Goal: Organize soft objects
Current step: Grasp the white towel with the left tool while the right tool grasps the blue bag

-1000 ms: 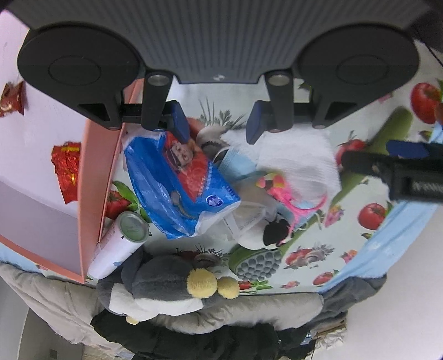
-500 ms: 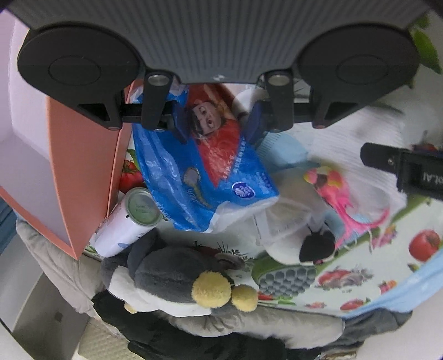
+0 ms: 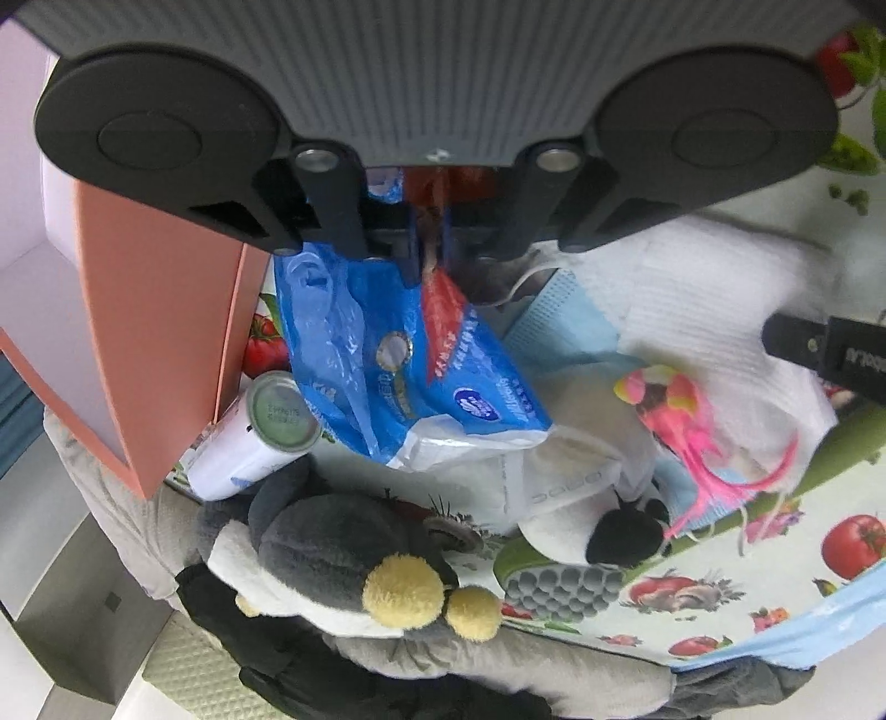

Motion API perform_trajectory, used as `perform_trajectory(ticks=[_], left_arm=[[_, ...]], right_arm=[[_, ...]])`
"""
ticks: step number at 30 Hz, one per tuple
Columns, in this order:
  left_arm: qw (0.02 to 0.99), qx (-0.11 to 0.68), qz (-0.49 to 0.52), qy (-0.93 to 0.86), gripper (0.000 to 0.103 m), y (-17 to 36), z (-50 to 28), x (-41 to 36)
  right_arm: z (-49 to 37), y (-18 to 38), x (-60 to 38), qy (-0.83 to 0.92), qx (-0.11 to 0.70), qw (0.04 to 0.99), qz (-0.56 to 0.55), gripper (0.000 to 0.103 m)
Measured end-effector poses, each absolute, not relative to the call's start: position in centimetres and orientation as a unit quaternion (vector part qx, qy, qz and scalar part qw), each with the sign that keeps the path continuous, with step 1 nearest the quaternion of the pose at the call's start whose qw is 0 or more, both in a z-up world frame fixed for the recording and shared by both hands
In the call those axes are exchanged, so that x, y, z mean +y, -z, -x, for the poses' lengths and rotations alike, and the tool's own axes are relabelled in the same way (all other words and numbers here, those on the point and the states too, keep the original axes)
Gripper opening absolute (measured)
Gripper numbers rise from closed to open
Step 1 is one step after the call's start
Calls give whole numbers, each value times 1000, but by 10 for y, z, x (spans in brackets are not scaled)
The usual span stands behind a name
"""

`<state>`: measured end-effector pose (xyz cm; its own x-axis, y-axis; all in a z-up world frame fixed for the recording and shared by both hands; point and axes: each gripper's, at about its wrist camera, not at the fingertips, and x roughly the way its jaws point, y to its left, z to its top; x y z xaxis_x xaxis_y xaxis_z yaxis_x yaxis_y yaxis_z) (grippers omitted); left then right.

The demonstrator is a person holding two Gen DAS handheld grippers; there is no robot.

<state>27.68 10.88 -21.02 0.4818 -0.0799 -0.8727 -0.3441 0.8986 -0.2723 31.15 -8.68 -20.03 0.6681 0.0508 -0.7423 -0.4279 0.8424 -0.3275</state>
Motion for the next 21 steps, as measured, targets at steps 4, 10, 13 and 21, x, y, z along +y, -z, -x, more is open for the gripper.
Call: perform_trajectory(ticks=[4, 10, 13, 21], left_arm=[[841, 487, 224, -73, 6, 197, -262, 106], [846, 467, 247, -68, 5, 175, -232, 102], [848, 461, 253, -68, 4, 167, -214, 101], [838, 463, 283, -62, 4, 162, -160, 103]], right_arm=[[-300, 188, -89, -144, 373, 882, 247, 10], [-275, 168, -94, -147, 359, 888, 248, 10], [-262, 161, -95, -149, 354, 890, 247, 10], [-221, 146, -97, -160, 356, 888, 243, 10]])
